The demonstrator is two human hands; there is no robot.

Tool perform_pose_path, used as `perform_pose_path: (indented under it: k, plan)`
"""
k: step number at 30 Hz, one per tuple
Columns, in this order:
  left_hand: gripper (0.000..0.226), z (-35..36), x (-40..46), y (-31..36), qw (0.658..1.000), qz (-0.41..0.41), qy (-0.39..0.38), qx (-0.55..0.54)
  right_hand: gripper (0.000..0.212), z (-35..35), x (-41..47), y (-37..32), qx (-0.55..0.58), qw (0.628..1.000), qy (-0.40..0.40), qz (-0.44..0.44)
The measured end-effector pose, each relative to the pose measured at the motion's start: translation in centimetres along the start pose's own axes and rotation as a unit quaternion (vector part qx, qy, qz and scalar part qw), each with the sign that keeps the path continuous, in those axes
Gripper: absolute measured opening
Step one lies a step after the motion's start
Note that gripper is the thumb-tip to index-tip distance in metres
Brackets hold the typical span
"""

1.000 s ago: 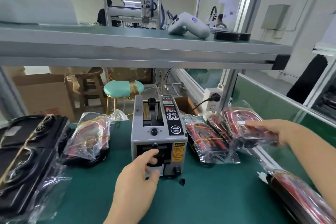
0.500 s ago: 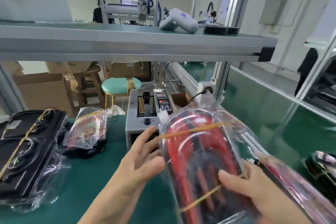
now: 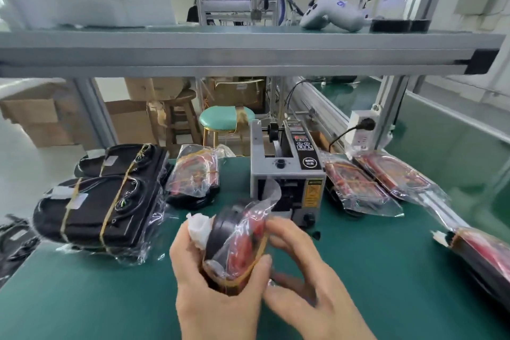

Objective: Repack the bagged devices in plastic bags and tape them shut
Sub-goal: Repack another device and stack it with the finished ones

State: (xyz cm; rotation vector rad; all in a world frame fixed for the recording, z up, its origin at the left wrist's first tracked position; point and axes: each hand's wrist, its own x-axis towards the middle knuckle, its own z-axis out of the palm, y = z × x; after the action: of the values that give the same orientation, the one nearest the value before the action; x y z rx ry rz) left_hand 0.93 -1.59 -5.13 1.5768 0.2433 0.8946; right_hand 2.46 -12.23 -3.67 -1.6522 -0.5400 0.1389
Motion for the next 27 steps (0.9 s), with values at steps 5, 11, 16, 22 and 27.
perform_pose_path:
  k: [5, 11, 16, 22, 27]
  plan:
    - [0.049, 0.8, -0.3, -0.1, 0.999, -0.022, -0.002, -0.045, 0.070, 0.8, 0.6, -0.7, 0.107, 0.991, -0.080, 0.005]
    - [0.031, -2.2, 0.3, 0.4, 0.988, 0.015, -0.120, 0.095, 0.089, -1.7, 2.9, -0.6, 0.046, 0.993, -0.107, 0.035]
    - [0.054, -4.8, 4.7, 1.5, 0.947, 0.178, -0.217, 0.158, 0.076, -3.2, 5.0, -0.9, -0.043, 0.988, -0.144, 0.028]
    - [0.069, -5.1, 7.2, 1.5, 0.908, 0.076, -0.409, 0.051, 0.078, -3.6, 5.1, -0.6, -0.030, 0.981, -0.188, 0.023]
    - [0.065, -5.1, 7.4, 0.6, 0.911, 0.070, -0.397, 0.084, 0.071, -5.1, 4.7, 0.1, 0.028, 0.982, -0.183, 0.022]
